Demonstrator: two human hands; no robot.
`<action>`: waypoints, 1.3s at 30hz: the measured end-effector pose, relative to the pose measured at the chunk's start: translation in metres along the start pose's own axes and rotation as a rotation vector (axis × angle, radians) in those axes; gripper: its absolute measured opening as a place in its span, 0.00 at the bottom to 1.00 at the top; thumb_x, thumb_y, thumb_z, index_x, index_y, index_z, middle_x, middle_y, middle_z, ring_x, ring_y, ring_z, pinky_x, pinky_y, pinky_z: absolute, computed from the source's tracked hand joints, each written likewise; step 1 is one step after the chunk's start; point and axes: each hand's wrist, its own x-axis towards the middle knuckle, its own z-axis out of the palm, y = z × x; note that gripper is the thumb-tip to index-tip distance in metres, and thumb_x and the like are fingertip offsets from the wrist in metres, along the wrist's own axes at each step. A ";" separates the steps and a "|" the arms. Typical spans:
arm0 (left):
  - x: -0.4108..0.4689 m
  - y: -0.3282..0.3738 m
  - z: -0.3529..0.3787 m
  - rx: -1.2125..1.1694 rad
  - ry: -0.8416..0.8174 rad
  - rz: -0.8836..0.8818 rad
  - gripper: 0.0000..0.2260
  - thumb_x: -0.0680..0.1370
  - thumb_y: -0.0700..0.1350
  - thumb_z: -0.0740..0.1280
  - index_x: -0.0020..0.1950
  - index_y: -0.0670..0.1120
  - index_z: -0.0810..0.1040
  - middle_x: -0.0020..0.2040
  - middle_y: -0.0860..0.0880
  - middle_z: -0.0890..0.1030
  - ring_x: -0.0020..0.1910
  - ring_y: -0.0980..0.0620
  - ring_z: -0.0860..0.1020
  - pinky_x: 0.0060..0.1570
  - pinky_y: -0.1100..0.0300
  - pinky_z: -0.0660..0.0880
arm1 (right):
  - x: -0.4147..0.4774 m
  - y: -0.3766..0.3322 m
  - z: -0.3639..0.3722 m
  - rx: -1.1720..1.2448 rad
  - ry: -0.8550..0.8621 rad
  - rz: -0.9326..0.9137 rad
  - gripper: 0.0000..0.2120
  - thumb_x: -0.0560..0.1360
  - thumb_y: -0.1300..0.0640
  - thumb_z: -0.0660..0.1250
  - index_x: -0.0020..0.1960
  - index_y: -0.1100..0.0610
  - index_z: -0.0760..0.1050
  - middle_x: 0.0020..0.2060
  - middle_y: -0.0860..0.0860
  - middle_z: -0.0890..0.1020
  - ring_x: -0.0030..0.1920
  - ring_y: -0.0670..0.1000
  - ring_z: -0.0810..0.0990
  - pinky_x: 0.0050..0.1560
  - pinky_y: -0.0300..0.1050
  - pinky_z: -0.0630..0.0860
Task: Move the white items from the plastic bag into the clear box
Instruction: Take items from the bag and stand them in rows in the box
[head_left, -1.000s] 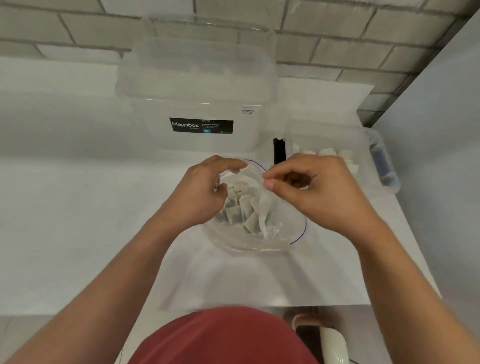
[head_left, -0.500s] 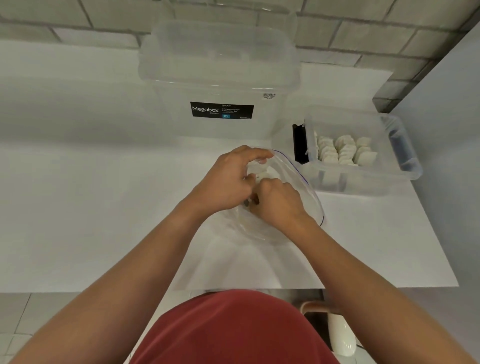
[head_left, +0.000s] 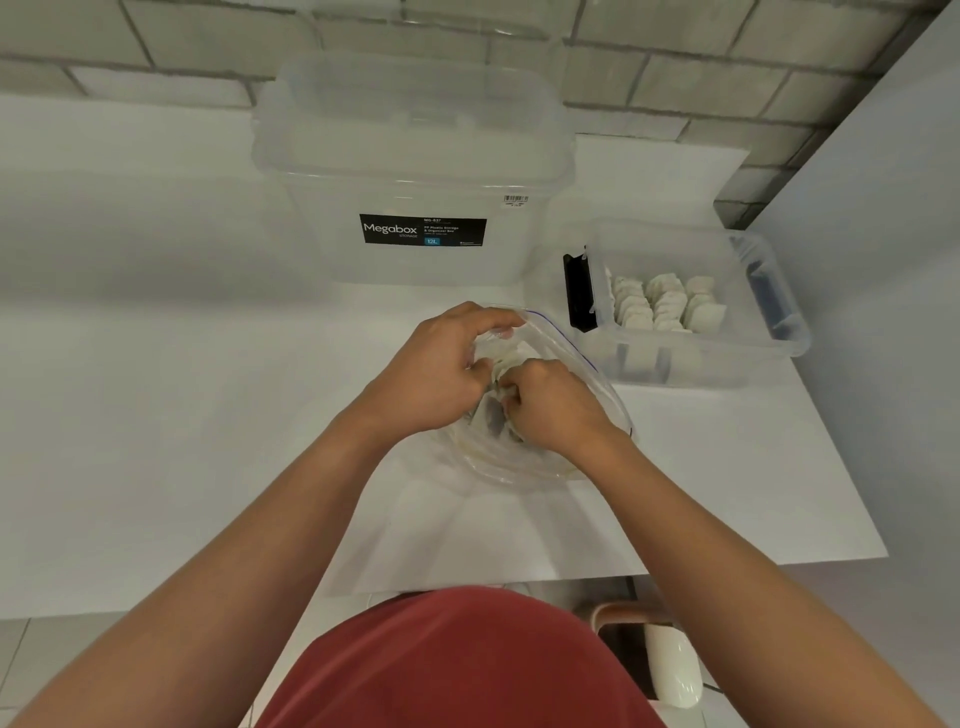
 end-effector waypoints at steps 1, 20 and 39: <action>0.000 0.000 0.000 -0.002 -0.001 0.001 0.25 0.74 0.32 0.64 0.68 0.53 0.77 0.58 0.56 0.79 0.36 0.56 0.73 0.42 0.75 0.67 | 0.001 -0.001 0.000 -0.011 -0.006 0.003 0.08 0.77 0.61 0.62 0.48 0.55 0.80 0.41 0.50 0.80 0.42 0.54 0.79 0.33 0.43 0.68; 0.007 0.003 -0.010 -0.011 0.037 -0.041 0.26 0.75 0.33 0.64 0.69 0.55 0.75 0.58 0.57 0.78 0.38 0.57 0.74 0.45 0.74 0.69 | -0.048 -0.021 -0.080 -0.344 0.208 -0.343 0.11 0.80 0.57 0.65 0.59 0.45 0.79 0.50 0.45 0.80 0.54 0.55 0.79 0.39 0.50 0.76; 0.015 0.005 0.003 -0.045 0.082 -0.077 0.26 0.76 0.33 0.65 0.65 0.61 0.75 0.56 0.64 0.78 0.40 0.56 0.73 0.42 0.75 0.68 | -0.012 0.128 -0.219 -0.329 0.444 -0.063 0.07 0.76 0.57 0.66 0.49 0.48 0.82 0.43 0.44 0.82 0.43 0.52 0.80 0.44 0.52 0.80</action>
